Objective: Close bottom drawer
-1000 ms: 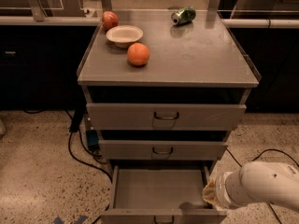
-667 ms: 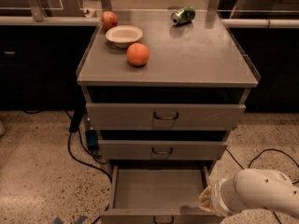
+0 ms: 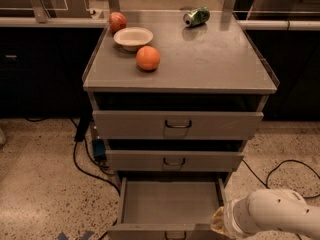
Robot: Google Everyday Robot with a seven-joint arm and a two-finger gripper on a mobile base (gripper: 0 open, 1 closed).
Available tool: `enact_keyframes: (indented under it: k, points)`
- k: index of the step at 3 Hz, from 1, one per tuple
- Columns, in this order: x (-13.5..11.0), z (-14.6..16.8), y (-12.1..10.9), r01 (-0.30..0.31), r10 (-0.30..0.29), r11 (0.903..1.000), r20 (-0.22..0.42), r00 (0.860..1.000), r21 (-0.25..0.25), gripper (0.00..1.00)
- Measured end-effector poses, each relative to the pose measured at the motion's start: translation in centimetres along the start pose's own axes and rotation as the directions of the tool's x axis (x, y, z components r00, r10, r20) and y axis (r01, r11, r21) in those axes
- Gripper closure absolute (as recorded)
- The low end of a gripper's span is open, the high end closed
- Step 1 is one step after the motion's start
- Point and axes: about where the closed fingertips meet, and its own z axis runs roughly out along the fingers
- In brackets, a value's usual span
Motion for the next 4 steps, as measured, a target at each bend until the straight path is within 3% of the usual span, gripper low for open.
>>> enact_keyframes:
  k: [2,4]
  points:
    - [1.4,3.4,-0.6,-0.001,0.002,0.9996,0.031,1.0,-0.028,1.0]
    - [2.9,9.6,-0.1,0.024,-0.022,0.9976,0.041,0.999,-0.065,1.0]
